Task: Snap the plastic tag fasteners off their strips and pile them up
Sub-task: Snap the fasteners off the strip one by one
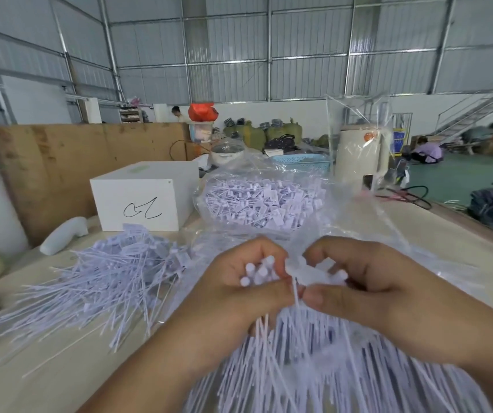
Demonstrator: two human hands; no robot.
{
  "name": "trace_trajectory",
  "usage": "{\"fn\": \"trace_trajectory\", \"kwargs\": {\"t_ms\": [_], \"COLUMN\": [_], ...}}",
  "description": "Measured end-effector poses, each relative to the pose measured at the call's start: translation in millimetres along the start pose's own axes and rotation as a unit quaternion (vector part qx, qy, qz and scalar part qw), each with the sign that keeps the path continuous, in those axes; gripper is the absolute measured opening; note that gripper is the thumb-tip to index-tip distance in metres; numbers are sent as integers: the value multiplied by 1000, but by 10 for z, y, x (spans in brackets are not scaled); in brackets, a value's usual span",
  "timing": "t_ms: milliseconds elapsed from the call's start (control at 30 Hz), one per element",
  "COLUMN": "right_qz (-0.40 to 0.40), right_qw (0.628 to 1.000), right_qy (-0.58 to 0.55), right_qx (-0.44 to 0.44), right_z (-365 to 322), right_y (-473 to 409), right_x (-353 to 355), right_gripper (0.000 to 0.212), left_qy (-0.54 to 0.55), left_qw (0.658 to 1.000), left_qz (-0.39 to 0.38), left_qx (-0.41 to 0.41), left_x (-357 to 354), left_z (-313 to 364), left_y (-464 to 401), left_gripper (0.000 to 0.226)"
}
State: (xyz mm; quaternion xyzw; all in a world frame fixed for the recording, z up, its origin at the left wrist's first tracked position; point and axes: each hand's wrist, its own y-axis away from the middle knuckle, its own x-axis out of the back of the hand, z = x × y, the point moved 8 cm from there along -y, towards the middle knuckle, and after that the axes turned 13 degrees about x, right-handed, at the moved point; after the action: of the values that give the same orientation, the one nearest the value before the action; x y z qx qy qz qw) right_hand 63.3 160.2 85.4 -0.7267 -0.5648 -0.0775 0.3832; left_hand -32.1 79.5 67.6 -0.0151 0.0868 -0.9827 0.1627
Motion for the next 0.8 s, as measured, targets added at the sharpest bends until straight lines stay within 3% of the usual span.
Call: {"fn": "trace_trajectory", "kwargs": {"t_ms": [133,233,467,633,800], "right_qz": [-41,-56,-69,-38,-39], "right_qw": [999,998,997,996,996], "right_qy": [-24,10,20,76,62], "right_qx": [-16,-15,-31,-29,-55], "right_z": [48,85,138,156,192], "right_y": [22,44,70,55,46], "right_x": [7,42,26,55,123], "right_gripper": [52,33,29,23,61], "left_qy": [20,21,-57,-92,-105], "left_qw": [999,996,989,992,993], "left_qz": [-39,-74,-125,-66,-38], "left_qx": [30,46,51,57,40], "left_x": [-50,-109,-205,-150,-105], "left_z": [-12,-48,-45,-71,-71], "left_y": [24,14,44,2,6], "left_gripper": [25,40,19,11,13]}}
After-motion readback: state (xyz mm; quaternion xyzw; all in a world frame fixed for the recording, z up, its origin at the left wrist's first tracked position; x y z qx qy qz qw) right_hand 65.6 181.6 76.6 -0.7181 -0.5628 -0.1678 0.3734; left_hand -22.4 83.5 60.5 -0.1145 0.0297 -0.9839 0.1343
